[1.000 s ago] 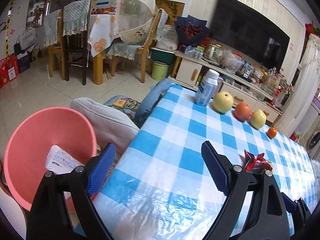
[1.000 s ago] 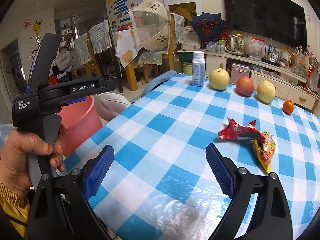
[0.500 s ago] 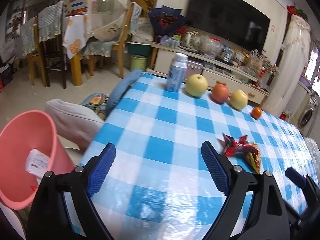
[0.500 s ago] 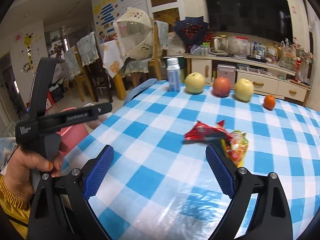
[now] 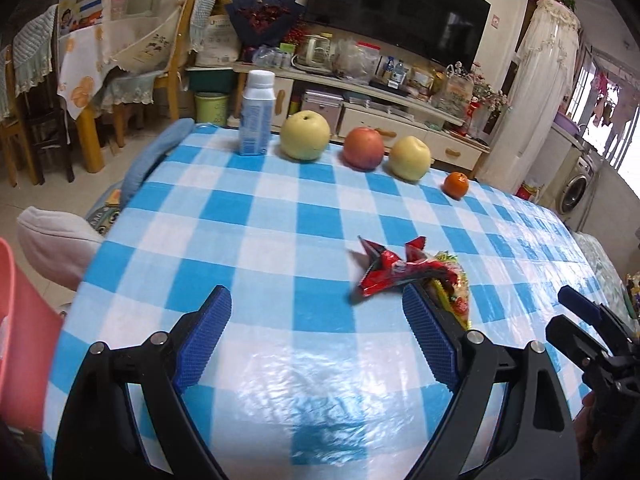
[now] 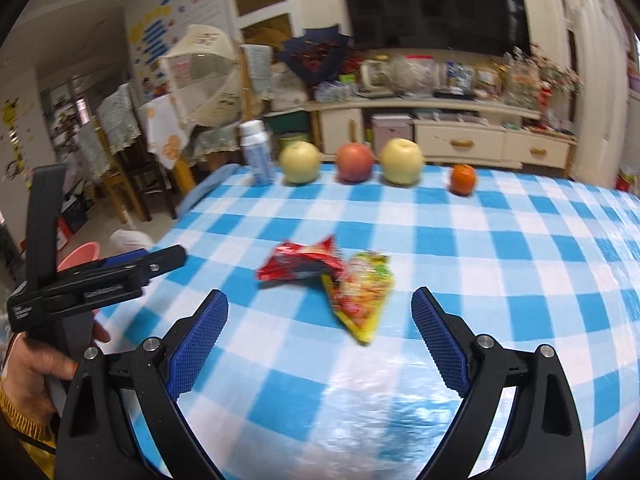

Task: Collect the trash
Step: 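Lower the left tool onto the red wrapper and close it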

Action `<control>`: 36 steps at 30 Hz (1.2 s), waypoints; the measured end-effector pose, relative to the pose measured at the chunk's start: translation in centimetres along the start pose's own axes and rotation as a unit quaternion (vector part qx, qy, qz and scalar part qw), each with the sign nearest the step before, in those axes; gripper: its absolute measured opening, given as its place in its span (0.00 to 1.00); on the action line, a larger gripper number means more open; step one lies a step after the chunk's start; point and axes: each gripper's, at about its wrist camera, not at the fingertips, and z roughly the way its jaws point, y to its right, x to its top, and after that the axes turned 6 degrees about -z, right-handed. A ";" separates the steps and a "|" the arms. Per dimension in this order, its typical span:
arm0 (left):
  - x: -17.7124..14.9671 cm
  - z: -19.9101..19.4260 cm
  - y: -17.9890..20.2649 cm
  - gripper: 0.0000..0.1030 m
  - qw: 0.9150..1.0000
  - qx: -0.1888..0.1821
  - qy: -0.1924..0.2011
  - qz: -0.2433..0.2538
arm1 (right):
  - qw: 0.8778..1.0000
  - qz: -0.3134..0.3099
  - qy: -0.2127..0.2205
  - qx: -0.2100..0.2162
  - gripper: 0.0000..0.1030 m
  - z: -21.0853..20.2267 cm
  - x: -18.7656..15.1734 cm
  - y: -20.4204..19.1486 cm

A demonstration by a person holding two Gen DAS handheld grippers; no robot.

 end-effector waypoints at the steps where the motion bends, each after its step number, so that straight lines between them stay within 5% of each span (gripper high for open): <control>1: 0.1 0.5 0.3 0.85 1.000 -0.004 -0.003 -0.002 | 1.000 0.006 -0.003 -0.003 0.89 0.2 0.0 0.6; 10: 1.5 4.5 3.6 0.85 1.000 -0.019 -0.001 -0.015 | 0.998 0.062 -0.026 -0.012 0.89 1.6 0.3 4.8; 19: 0.7 10.7 6.3 0.85 0.995 0.066 -0.045 0.052 | 0.997 0.064 -0.041 -0.011 0.89 2.5 0.5 5.8; 25: -0.1 12.4 6.0 0.85 0.992 0.074 -0.080 0.065 | 0.996 0.066 -0.053 -0.007 0.89 3.3 0.6 6.1; 36: 0.1 11.2 6.3 0.84 0.993 0.064 -0.071 0.074 | 0.994 0.067 -0.086 -0.019 0.89 5.3 0.3 7.1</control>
